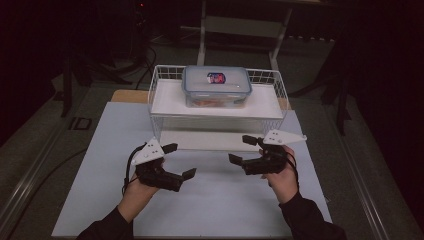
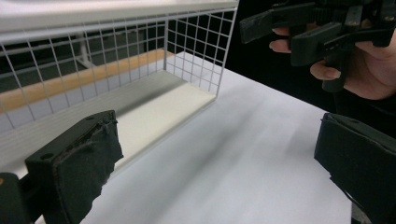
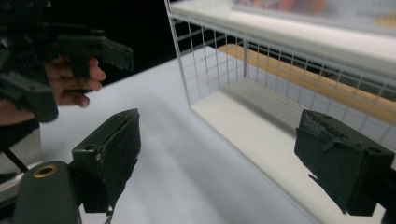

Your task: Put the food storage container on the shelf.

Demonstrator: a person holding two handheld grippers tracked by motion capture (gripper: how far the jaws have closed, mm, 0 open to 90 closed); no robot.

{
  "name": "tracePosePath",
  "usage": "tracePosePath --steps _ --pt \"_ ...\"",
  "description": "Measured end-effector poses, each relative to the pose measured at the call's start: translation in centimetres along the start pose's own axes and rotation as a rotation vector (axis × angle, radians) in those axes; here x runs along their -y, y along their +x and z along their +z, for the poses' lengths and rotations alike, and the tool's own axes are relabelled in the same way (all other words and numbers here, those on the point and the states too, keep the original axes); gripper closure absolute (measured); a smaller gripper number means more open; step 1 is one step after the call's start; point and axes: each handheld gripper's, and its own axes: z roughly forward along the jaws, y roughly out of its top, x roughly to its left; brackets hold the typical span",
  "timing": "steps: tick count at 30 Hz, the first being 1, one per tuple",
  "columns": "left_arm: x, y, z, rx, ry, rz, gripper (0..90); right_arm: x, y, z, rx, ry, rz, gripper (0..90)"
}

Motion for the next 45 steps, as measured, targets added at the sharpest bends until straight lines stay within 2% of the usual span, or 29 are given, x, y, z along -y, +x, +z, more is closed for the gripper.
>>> tracePosePath --steps 3,7,9,12,18,21,25,36,41,45 --pt "0.8 -0.1 0.0 0.005 0.017 -0.004 0.4 1.2 0.1 -0.3 0.001 0.009 -0.003 14.3" --pt "2.1 -0.2 -0.2 0.008 0.047 0.012 0.4 2.8 0.2 -0.8 -0.005 0.017 -0.009 14.3" --pt "2.7 -0.2 -0.4 0.012 0.042 0.015 0.4 3.7 0.2 -1.0 0.014 0.026 -0.012 14.3" --pt "3.5 -0.1 -0.5 0.006 0.060 0.008 0.4 4.8 0.0 -1.4 0.013 0.038 -0.001 14.4" --pt "5.0 0.0 -0.6 0.002 0.092 -0.007 0.4 6.4 -0.2 -2.5 0.025 0.027 0.007 14.4" --pt "5.7 0.2 -0.7 -0.010 0.113 0.015 0.4 7.2 -0.3 -3.1 0.040 0.033 0.010 14.4" --pt "6.4 0.5 -1.1 -0.011 0.115 0.008 0.4 8.2 -0.4 -3.8 0.060 0.041 0.026 14.4" --pt "7.9 1.1 -1.8 -0.026 0.128 -0.021 0.4 11.1 -1.3 -5.3 0.099 0.061 0.087 15.2" --pt "8.0 1.2 -1.6 -0.015 0.122 -0.021 0.4 11.5 -1.5 -5.2 0.111 0.079 0.087 15.3" --pt "7.9 1.1 -1.7 -0.015 0.115 -0.015 0.4 11.7 -1.7 -5.0 0.101 0.085 0.100 15.3"
